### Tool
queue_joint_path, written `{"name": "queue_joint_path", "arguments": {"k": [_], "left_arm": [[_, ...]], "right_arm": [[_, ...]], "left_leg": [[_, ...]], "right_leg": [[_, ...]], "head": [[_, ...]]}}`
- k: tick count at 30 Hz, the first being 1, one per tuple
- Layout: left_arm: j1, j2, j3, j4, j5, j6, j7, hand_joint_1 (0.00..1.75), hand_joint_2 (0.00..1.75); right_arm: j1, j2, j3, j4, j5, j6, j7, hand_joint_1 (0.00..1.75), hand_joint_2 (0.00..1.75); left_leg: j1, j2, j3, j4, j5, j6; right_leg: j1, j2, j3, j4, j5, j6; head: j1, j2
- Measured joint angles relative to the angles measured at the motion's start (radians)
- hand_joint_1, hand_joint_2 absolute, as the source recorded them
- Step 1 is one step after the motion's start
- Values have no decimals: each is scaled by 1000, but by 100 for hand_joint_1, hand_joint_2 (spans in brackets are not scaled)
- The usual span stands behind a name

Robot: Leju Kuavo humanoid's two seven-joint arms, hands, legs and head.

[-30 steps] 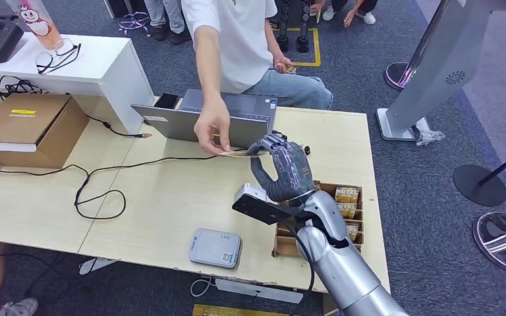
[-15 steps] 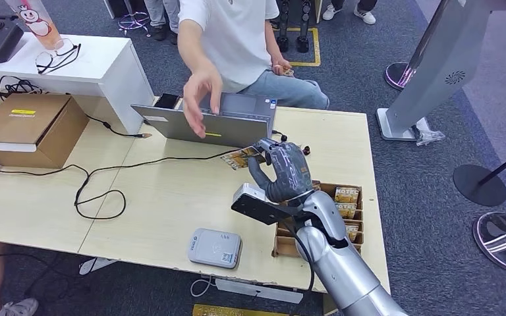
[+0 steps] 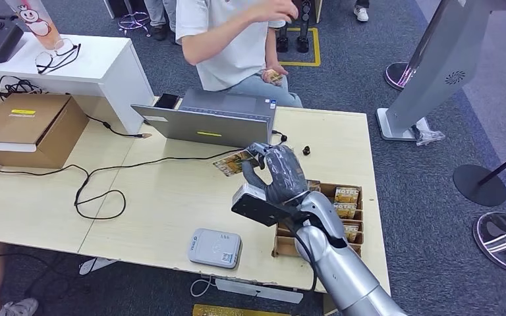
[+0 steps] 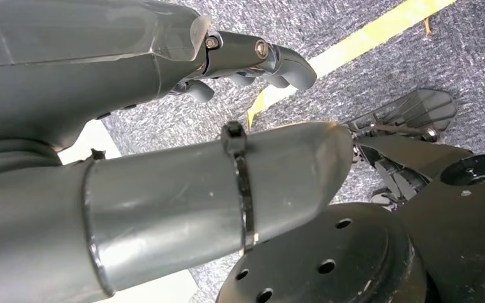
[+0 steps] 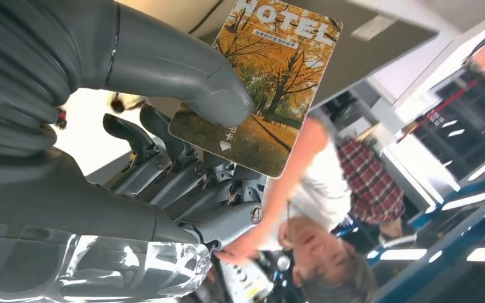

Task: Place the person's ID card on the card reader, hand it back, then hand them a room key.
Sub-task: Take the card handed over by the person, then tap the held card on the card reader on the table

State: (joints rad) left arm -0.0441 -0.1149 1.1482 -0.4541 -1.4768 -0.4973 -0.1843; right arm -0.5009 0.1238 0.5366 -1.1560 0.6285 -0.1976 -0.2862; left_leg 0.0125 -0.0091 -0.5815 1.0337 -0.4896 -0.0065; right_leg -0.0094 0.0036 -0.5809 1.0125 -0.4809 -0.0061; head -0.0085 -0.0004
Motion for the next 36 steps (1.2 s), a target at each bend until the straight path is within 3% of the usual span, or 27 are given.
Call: {"name": "queue_joint_path", "arguments": {"k": [13, 36], "left_arm": [[3, 11, -1, 23, 18, -2, -5, 0, 0], [22, 9, -1, 24, 26, -20, -18, 0, 0]], "right_arm": [[8, 0, 53, -65, -136, 229, -17, 175, 175], [6, -4, 118, -60, -306, 457, -26, 175, 175]], "left_leg": [[0, 0, 0, 0, 0, 0], [0, 0, 0, 0, 0, 0]], "right_leg": [[0, 0, 0, 0, 0, 0], [0, 0, 0, 0, 0, 0]], "head": [[0, 0], [0, 0]]}}
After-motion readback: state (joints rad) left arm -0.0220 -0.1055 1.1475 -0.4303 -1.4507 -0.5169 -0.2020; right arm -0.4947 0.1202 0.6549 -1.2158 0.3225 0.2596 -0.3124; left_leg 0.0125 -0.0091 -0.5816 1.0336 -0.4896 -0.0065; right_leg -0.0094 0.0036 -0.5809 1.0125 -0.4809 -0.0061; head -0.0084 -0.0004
